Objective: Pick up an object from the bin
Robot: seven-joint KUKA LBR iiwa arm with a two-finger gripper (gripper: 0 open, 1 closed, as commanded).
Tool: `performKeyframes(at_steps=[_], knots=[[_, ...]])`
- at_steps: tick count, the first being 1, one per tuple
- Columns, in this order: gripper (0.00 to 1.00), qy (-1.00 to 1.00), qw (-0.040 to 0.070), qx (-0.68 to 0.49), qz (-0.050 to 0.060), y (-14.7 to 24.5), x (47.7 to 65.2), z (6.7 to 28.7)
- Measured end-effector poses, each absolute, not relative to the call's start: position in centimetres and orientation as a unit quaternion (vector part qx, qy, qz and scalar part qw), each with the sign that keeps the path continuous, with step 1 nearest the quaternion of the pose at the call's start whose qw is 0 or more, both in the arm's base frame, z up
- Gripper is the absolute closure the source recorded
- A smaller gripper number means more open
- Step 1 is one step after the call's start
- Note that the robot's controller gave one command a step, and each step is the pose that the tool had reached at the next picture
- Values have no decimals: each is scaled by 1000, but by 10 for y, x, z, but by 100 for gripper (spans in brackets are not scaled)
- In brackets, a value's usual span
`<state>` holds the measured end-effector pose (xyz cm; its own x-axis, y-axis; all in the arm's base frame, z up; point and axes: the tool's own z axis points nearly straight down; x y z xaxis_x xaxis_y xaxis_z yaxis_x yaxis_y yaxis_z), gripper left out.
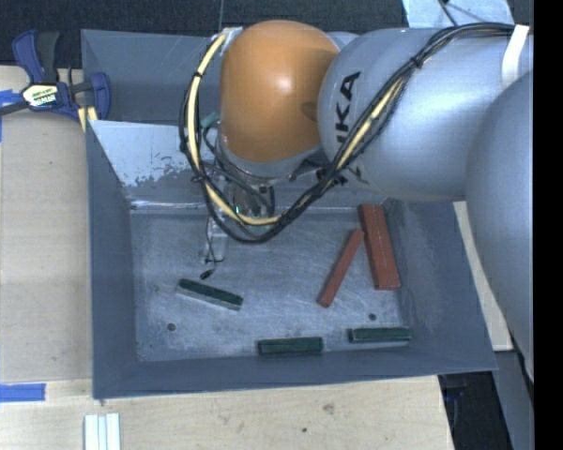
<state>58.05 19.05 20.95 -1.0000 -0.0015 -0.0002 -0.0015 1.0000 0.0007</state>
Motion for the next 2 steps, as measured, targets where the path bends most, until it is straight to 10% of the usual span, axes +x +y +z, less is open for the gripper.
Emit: performKeyframes(at_steps=[1,2], knots=[[0,995,-1,-102,0,179,552,80],[100,995,1,-101,0,179,553,82]])
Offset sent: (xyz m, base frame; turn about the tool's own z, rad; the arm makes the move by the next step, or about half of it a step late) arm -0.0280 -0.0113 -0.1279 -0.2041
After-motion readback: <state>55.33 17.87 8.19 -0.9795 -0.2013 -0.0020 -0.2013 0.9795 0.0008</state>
